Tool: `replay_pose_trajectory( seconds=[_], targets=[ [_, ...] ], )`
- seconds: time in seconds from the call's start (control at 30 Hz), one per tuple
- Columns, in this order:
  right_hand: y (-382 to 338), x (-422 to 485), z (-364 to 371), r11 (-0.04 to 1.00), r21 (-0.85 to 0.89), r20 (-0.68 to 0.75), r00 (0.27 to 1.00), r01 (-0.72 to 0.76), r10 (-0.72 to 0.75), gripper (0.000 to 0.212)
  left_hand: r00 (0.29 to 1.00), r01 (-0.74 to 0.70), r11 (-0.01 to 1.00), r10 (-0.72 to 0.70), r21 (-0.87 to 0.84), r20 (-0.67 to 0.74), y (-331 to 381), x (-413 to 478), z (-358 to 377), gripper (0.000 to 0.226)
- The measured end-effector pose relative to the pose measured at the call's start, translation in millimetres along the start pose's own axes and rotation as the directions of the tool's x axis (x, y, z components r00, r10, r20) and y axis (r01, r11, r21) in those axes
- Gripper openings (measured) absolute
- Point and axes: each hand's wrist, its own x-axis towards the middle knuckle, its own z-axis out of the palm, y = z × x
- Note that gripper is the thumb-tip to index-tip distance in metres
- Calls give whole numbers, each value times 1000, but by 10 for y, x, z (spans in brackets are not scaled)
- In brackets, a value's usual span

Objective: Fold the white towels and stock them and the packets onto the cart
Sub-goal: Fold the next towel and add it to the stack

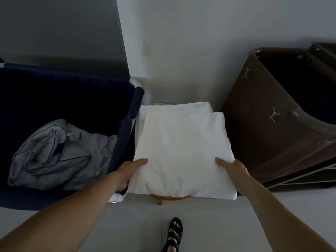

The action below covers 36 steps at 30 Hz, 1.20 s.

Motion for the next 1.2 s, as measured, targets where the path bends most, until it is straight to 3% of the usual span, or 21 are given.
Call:
replay_pose_trajectory(
  seconds=[0.17, 0.43, 0.63, 0.77, 0.93, 1.03, 1.13, 1.2],
  targets=[
    [-217, -75, -33, 989, -73, -30, 991, 127, -130, 37, 1000, 5, 1000, -5, 15, 19, 282, -45, 27, 35],
    [-1352, -45, -200, 939, 24, -47, 938, 344, -343, 31, 957, -290, 957, 290, 21, 14, 1456, -477, -50, 9],
    [-2125, 102, -319, 895, 77, -78, 897, 440, -434, 49, 900, -434, 900, 433, -22, -44, 2108, -739, -81, 18],
    [-2330, 197, -300, 864, 187, -75, 884, 467, -461, 34, 871, -491, 865, 485, -105, -75, 2223, -738, -165, 24],
    [-1763, 486, -128, 916, 153, -13, 927, 372, -374, 30, 923, -383, 911, 370, -155, -104, 1580, -381, -113, 20],
    [-1119, 690, 23, 974, 20, 43, 973, 224, -225, 36, 963, -207, 978, 201, -14, -181, 887, 53, -20, 10],
    [-642, 751, 132, 992, -98, 86, 993, 85, -77, 44, 958, -7, 992, 42, 123, -284, 332, 388, 72, 37],
    [-572, 754, 144, 989, -130, 42, 997, 75, -70, 47, 938, -20, 987, 73, 158, -340, 203, 475, 109, 40]
  ],
)
